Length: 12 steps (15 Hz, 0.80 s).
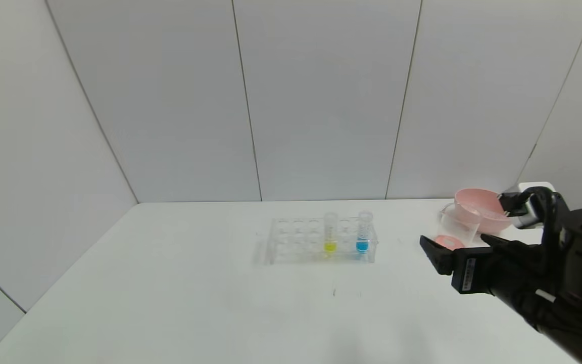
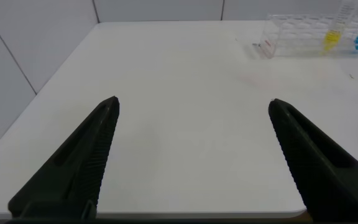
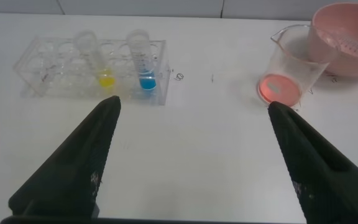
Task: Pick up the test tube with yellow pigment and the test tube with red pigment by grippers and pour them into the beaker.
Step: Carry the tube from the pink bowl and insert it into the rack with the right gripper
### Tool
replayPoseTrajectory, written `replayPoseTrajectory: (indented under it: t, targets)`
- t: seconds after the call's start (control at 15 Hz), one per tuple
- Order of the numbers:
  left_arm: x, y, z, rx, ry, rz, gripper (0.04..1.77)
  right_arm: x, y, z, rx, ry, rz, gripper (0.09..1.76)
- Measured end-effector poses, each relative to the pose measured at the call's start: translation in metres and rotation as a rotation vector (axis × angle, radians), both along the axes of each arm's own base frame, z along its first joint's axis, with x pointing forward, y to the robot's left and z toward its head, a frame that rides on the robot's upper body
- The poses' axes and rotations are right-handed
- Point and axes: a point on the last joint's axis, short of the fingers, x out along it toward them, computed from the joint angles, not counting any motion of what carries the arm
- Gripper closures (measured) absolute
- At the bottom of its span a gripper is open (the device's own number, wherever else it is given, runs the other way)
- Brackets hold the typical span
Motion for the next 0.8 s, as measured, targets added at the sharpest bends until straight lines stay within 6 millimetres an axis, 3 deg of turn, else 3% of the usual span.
replayPoseTrajectory:
  t: [0.33, 0.8]
  targets:
    - [0.0, 0.0, 0.0, 0.0, 0.0, 0.0, 0.09, 0.004, 0.055, -0.011, 0.003, 0.005, 0.004, 0.15]
    - [0.0, 0.0, 0.0, 0.0, 0.0, 0.0, 0.09, 0.048, 0.116, -0.035, -0.008, 0.019, 0.014, 0.15]
